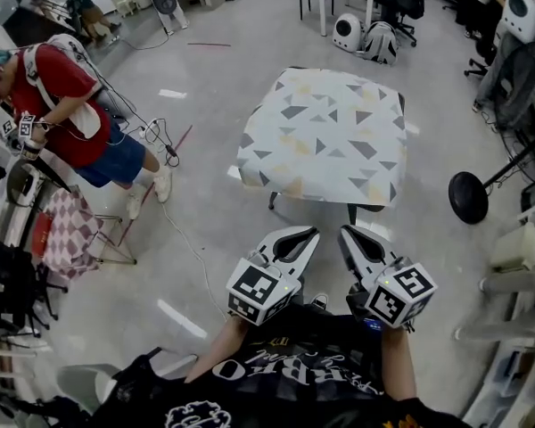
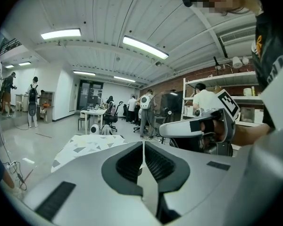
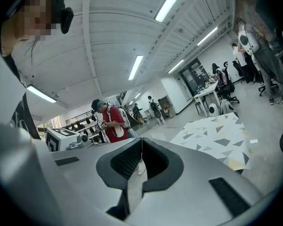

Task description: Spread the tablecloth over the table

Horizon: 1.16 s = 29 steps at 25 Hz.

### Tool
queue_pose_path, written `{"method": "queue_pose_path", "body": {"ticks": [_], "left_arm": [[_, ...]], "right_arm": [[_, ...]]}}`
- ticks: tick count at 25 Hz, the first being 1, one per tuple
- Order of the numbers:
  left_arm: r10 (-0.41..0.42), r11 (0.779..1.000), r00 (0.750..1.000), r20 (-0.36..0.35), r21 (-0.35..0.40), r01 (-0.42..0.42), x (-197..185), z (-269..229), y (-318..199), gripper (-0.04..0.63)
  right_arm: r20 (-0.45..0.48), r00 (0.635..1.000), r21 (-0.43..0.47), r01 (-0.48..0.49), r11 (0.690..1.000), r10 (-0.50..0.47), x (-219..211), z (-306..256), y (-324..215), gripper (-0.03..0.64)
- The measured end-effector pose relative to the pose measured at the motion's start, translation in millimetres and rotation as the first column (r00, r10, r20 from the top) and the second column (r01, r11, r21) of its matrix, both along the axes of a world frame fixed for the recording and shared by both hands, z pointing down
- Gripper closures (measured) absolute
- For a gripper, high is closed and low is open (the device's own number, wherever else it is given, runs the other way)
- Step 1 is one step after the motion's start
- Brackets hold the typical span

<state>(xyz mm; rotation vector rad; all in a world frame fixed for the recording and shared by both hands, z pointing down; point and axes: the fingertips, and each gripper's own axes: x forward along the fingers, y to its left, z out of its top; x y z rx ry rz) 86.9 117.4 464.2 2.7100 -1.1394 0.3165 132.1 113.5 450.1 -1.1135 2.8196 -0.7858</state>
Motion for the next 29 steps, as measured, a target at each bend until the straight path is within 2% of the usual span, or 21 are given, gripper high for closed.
{"method": "queue_pose_path", "body": {"ticks": [29], "left_arm": [[0.048,0.999,0.999,0.018,-0.014,-0.048,18,2,1,0.569]], "right_arm": [[-0.009,1.000,-0.009,0.023,1.000,-0.024,6,3,-1,0.603]]}}
